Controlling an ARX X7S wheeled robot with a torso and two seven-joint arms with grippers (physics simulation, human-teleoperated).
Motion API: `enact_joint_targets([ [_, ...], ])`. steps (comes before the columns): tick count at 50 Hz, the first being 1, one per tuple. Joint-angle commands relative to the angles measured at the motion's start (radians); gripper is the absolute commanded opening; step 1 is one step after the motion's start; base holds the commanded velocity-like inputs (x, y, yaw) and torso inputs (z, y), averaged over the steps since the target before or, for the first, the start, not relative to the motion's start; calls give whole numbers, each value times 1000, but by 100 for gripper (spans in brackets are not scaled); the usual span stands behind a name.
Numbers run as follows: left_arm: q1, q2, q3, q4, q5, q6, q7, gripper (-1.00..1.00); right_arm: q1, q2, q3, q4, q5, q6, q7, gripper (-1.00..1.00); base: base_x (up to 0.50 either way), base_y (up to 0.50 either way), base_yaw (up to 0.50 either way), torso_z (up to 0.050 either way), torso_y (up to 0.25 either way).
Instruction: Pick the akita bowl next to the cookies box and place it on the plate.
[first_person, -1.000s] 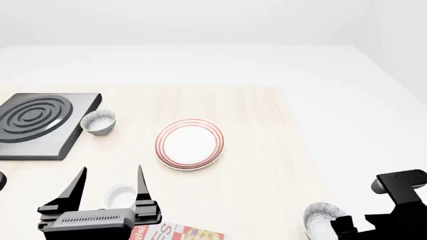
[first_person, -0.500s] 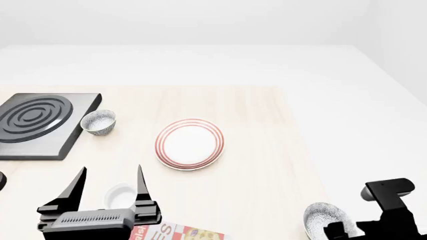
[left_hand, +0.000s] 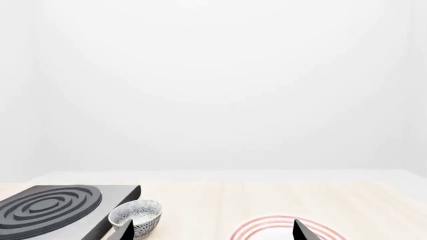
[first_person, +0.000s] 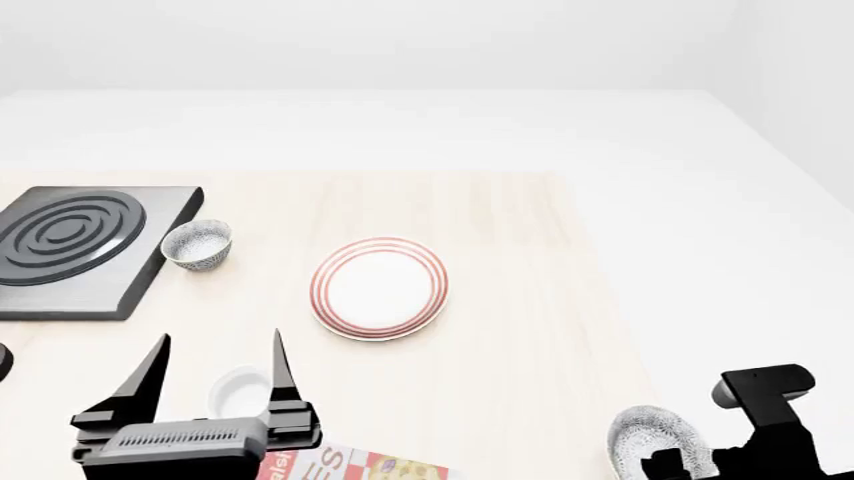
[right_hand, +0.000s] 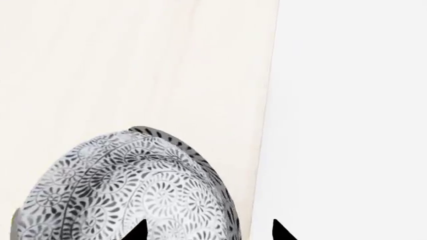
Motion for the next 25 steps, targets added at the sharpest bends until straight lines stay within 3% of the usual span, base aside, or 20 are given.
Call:
enact_joint_targets([
  [1, 1, -4, 0, 1, -3, 1, -5, 100, -5, -7, -17, 18, -37, -18, -6, -100, 0, 0, 0, 0, 0],
  [13, -2, -7, 4, 0, -4, 1, -8, 100, -4, 2, -19, 7, -40, -33, -11, -100, 0, 0, 0, 0, 0],
  [25, 1, -10, 4, 0, -6, 5, -14, 100, 130, 27, 96, -142, 154, 115, 95, -100, 0, 0, 0, 0, 0],
])
